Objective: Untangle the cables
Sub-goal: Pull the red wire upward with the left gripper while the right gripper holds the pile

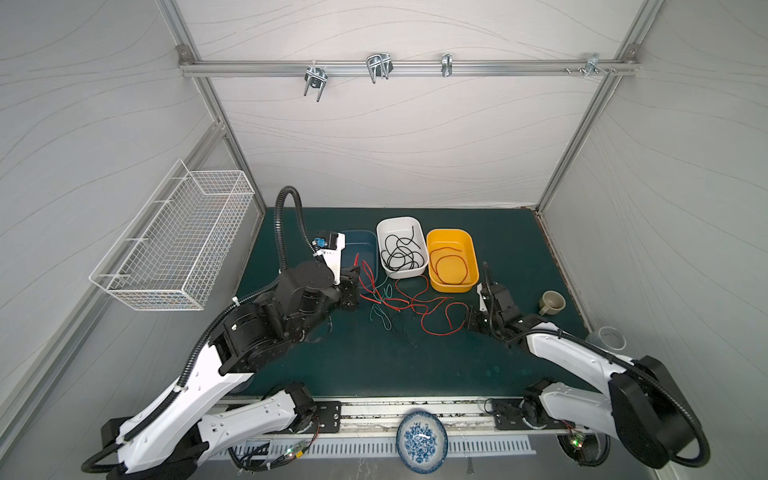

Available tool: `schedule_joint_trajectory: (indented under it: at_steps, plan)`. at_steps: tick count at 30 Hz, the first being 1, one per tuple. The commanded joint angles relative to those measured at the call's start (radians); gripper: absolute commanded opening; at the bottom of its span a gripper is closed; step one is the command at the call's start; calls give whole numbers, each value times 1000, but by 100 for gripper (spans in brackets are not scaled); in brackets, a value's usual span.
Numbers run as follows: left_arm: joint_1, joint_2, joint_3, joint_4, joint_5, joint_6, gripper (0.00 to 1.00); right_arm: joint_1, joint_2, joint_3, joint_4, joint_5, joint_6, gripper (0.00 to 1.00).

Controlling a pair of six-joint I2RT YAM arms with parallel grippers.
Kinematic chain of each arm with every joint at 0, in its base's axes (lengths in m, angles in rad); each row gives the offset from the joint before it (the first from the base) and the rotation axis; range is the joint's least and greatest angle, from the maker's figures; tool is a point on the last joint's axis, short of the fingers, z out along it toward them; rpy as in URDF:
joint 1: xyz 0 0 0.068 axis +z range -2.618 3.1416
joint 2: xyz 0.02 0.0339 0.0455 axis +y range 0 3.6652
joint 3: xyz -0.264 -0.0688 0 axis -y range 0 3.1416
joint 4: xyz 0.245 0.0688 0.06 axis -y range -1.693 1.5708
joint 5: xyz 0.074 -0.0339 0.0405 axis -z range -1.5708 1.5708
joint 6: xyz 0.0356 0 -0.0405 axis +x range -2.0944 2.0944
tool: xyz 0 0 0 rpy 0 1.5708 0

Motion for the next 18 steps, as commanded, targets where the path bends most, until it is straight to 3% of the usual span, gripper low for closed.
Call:
schedule_joint_trajectory:
  at_steps: [1, 8, 18]
  plan:
    - [5, 13, 82, -33, -10, 10, 0, -8, 15, 29, -29, 9, 11, 0]
    - [5, 55, 156, -102, 35, -20, 0, -12, 11, 22, -1, -28, 8, 0]
    - [5, 62, 42, 15, 147, -74, 0, 60, -27, 2, 133, -151, -52, 3]
